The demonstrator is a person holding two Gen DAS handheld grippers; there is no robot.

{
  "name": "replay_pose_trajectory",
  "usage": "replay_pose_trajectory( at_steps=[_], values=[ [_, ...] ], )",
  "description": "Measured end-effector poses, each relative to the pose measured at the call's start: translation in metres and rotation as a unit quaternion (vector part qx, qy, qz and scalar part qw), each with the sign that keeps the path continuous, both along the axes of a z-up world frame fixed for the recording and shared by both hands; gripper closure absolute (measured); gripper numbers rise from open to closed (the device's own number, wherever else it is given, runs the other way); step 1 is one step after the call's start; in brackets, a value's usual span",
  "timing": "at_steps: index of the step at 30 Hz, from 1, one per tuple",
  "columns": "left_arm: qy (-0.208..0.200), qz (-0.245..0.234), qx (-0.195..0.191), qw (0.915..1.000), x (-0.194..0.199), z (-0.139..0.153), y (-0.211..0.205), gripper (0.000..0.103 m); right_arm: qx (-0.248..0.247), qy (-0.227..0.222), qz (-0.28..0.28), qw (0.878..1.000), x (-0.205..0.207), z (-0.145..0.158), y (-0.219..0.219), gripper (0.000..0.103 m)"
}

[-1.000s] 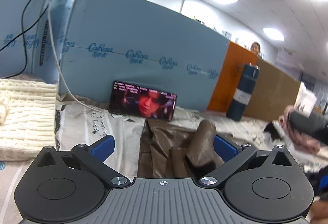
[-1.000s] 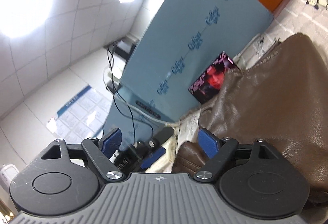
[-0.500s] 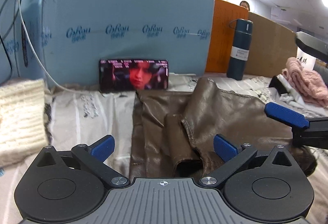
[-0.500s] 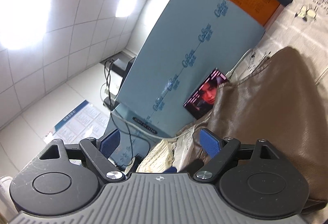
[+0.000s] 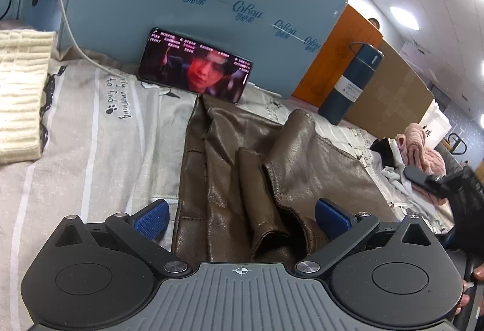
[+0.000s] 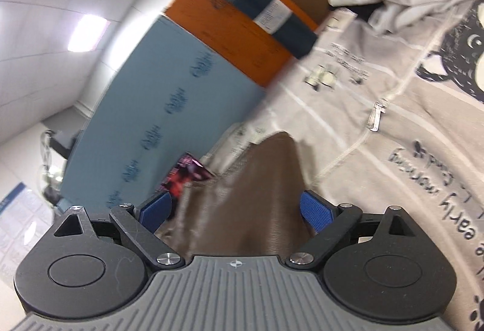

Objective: Fold clothes

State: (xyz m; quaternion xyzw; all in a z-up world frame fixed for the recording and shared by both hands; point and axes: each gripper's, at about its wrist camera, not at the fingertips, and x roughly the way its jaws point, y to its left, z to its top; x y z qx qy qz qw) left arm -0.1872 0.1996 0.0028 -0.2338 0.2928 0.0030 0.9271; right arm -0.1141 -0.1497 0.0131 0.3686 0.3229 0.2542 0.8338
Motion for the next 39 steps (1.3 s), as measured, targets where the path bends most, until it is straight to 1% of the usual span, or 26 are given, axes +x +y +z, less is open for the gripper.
replay_pose_trajectory(
  at_steps=[3, 5, 6, 7, 9, 13, 15, 18, 19, 23, 24, 26, 27, 28, 29, 30, 31, 32, 33, 34, 35, 39],
  values=[
    [0.004, -0.005, -0.008, 0.9999, 0.002, -0.002, 0.001, 0.000, -0.014, 0.019, 0.010, 1.000, 0.004, -0.006, 0.002, 0.010],
    [0.005, -0.009, -0.012, 0.9999, 0.003, -0.003, 0.001, 0.000, -0.025, 0.021, 0.024, 0.999, 0.005, -0.007, 0.005, 0.009],
    [0.004, -0.012, -0.019, 0.9997, 0.003, -0.003, 0.002, 0.000, -0.030, 0.022, 0.031, 0.999, 0.006, -0.008, 0.007, 0.006],
    [0.001, -0.019, -0.033, 0.9993, 0.003, -0.004, 0.004, 0.000, -0.032, 0.021, 0.042, 0.998, 0.006, -0.008, 0.009, 0.003],
    [-0.006, -0.031, -0.076, 0.9966, 0.004, -0.007, 0.009, 0.000, -0.034, 0.020, 0.070, 0.997, 0.008, -0.008, 0.012, 0.000],
    [-0.020, -0.058, -0.162, 0.9848, 0.006, -0.013, 0.017, 0.000, -0.033, 0.031, 0.121, 0.992, 0.014, -0.007, 0.016, 0.000],
    [-0.030, -0.070, -0.171, 0.9823, 0.006, -0.012, 0.015, 0.000, -0.033, 0.036, 0.145, 0.988, 0.017, -0.006, 0.017, 0.000],
    [-0.045, -0.093, -0.167, 0.9805, 0.006, -0.010, 0.008, 0.000, -0.039, 0.033, 0.193, 0.980, 0.020, -0.005, 0.016, 0.000],
    [-0.047, -0.093, -0.167, 0.9804, 0.005, -0.010, 0.008, 0.000, -0.043, 0.029, 0.203, 0.978, 0.019, -0.005, 0.017, 0.001],
    [-0.047, -0.084, -0.187, 0.9776, 0.007, -0.012, 0.015, 0.000, -0.046, 0.018, 0.212, 0.976, 0.019, -0.005, 0.019, 0.002],
    [-0.047, -0.085, -0.191, 0.9769, 0.007, -0.013, 0.016, 0.000, -0.044, 0.015, 0.211, 0.976, 0.019, -0.005, 0.018, 0.004],
    [-0.052, -0.086, -0.186, 0.9773, 0.006, -0.012, 0.013, 0.000, -0.042, 0.011, 0.207, 0.977, 0.017, -0.006, 0.017, 0.009],
    [-0.054, -0.084, -0.178, 0.9790, 0.006, -0.012, 0.011, 0.000, -0.041, 0.010, 0.204, 0.978, 0.017, -0.007, 0.016, 0.015],
    [-0.056, -0.081, -0.167, 0.9811, 0.005, -0.011, 0.008, 0.003, -0.039, 0.010, 0.199, 0.979, 0.017, -0.008, 0.015, 0.024],
    [-0.057, -0.075, -0.149, 0.9844, 0.005, -0.010, 0.004, 0.006, -0.038, 0.011, 0.193, 0.980, 0.017, -0.009, 0.014, 0.029],
    [-0.058, -0.068, -0.118, 0.9889, 0.004, -0.009, -0.003, 0.016, -0.034, 0.014, 0.186, 0.982, 0.018, -0.011, 0.012, 0.037],
    [-0.058, -0.062, -0.084, 0.9928, 0.003, -0.007, -0.010, 0.030, -0.031, 0.017, 0.178, 0.983, 0.018, -0.013, 0.010, 0.044],
    [-0.058, -0.057, -0.051, 0.9953, 0.003, -0.005, -0.017, 0.036, -0.028, 0.019, 0.171, 0.985, 0.019, -0.014, 0.009, 0.046],
    [-0.058, -0.053, -0.020, 0.9967, 0.003, -0.004, -0.023, 0.053, -0.027, 0.020, 0.164, 0.986, 0.019, -0.015, 0.008, 0.051],
    [-0.059, -0.049, 0.002, 0.9970, 0.003, -0.002, -0.028, 0.060, -0.025, 0.019, 0.159, 0.987, 0.019, -0.016, 0.007, 0.053],
    [-0.062, -0.046, 0.011, 0.9970, 0.003, -0.002, -0.030, 0.062, -0.023, 0.015, 0.155, 0.987, 0.019, -0.016, 0.006, 0.055],
    [-0.080, -0.039, 0.030, 0.9955, 0.000, 0.007, -0.037, 0.077, -0.006, -0.028, 0.156, 0.987, 0.012, -0.009, 0.002, 0.063]
  ],
)
